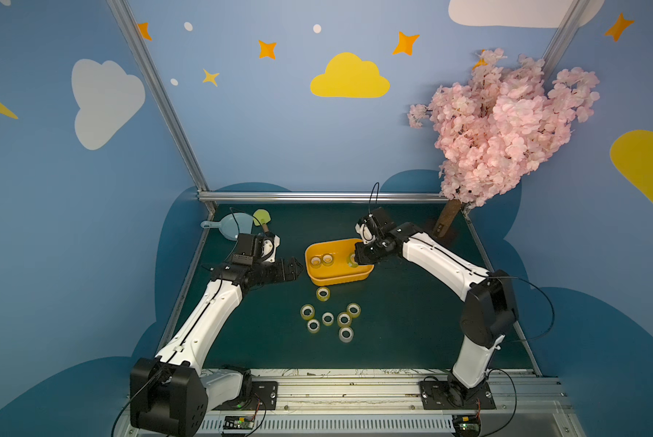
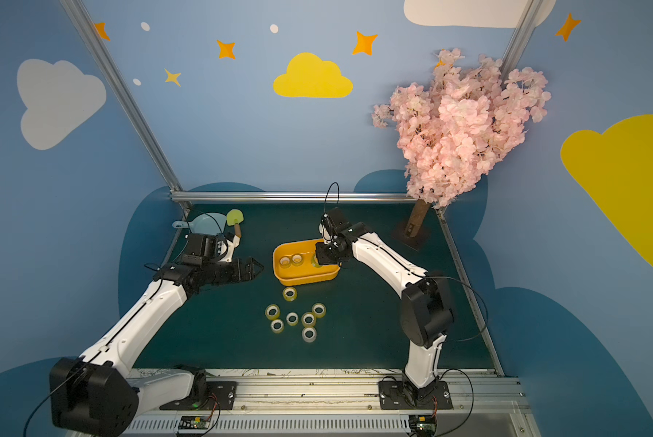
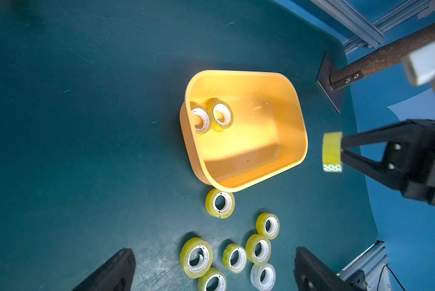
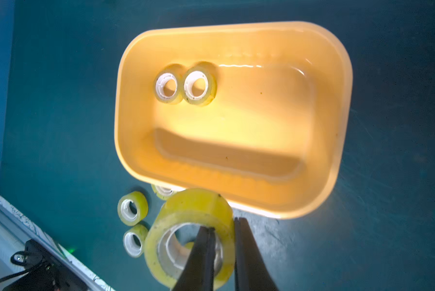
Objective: Put the transparent tape into the storage box
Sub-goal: Place the tape in the storage box.
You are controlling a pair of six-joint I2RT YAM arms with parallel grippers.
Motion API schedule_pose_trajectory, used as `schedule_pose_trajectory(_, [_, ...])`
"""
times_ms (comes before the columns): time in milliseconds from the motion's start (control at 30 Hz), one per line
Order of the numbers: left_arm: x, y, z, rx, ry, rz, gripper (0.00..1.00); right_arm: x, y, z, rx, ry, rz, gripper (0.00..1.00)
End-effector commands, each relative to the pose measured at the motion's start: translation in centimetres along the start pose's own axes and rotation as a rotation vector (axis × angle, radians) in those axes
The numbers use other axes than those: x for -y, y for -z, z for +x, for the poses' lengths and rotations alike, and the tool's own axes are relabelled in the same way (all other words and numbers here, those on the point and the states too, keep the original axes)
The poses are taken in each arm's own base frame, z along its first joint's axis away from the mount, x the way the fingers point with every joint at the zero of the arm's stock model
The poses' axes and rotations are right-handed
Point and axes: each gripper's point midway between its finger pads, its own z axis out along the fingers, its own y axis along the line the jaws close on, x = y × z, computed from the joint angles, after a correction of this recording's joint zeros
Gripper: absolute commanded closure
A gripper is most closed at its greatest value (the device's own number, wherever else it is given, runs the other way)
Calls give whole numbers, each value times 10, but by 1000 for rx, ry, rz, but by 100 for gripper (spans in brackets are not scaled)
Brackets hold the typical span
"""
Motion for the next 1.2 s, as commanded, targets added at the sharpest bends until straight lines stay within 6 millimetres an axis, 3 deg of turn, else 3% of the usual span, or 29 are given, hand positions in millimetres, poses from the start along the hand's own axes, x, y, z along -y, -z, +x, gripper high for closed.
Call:
schedule_pose_trajectory(0, [6, 10, -6, 21, -20, 4, 0, 1, -23, -6, -59, 5, -4, 100])
schedule_pose_trajectory(233, [7, 12, -7, 26, -22, 6, 0, 21, -77, -24, -71, -39, 74, 100])
schedule_pose_trajectory(633, [10, 12, -6, 26, -17, 22, 0, 39, -123, -39, -59, -116, 139, 100])
schedule_pose_trajectory(733, [11, 13, -6, 27, -19, 24, 0, 38, -128, -39, -62, -131, 133, 100])
schedule_pose_trajectory(800, [11, 13, -6, 26, -18, 26, 0, 35, -131, -40, -65, -135, 122, 81])
schedule_pose_trajectory(867, [11, 13, -6, 26, -18, 26, 0, 31, -132, -39, -70, -141, 103, 72])
schedule_pose_trajectory(1167, [10, 13, -5, 25, -17, 22, 0, 7, -115, -45, -47, -130, 47, 67])
